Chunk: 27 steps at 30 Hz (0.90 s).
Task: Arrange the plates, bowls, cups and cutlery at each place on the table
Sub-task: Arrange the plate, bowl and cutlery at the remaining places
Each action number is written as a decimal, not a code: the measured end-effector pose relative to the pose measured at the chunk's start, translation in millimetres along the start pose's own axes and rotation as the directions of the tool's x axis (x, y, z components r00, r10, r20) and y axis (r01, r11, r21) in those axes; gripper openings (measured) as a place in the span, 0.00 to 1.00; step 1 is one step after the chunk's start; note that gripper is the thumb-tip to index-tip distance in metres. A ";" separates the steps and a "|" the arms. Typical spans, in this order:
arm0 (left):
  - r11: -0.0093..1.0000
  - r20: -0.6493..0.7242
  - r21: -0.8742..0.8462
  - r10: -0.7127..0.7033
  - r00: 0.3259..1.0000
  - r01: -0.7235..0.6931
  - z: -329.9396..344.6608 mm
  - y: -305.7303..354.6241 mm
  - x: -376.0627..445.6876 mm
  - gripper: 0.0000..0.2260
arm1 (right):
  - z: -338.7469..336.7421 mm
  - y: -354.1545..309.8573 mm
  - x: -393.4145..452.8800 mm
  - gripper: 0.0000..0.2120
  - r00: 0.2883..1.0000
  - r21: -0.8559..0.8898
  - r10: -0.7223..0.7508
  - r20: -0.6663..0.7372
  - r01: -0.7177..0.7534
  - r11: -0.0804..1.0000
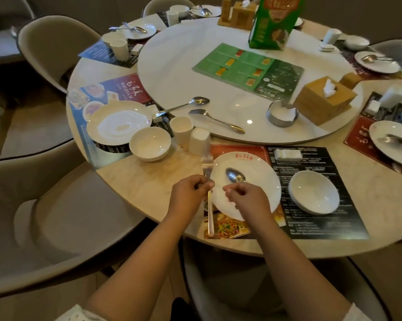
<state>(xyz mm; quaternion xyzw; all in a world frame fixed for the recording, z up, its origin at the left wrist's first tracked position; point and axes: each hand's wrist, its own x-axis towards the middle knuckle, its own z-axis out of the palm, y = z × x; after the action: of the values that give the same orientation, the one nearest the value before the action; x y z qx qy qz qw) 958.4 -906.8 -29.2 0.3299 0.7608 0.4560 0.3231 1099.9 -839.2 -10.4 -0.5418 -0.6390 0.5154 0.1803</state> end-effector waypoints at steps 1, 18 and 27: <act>1.000 0.050 0.025 -0.001 0.999 0.000 9.1 5.5 1.5 0.02 | -12.2 5.1 3.4 0.06 0.997 -0.056 -0.016 -0.075 0.012 0.998; 0.868 0.076 0.490 0.045 0.996 -0.077 72.4 16.9 10.1 0.05 | -71.8 38.4 24.7 0.09 0.982 -0.266 -0.123 -0.144 0.081 0.961; 0.828 0.070 0.535 0.154 0.986 -0.167 79.2 19.6 11.9 0.08 | -71.9 40.5 29.3 0.08 0.985 -0.273 -0.131 -0.114 0.096 0.957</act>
<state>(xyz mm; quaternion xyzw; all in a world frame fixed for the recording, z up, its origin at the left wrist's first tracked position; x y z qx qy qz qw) 1018.4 -852.0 -43.3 0.4755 0.8239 0.2451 0.1871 1166.9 -785.0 -25.6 -0.5561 -0.7194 0.3771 0.1765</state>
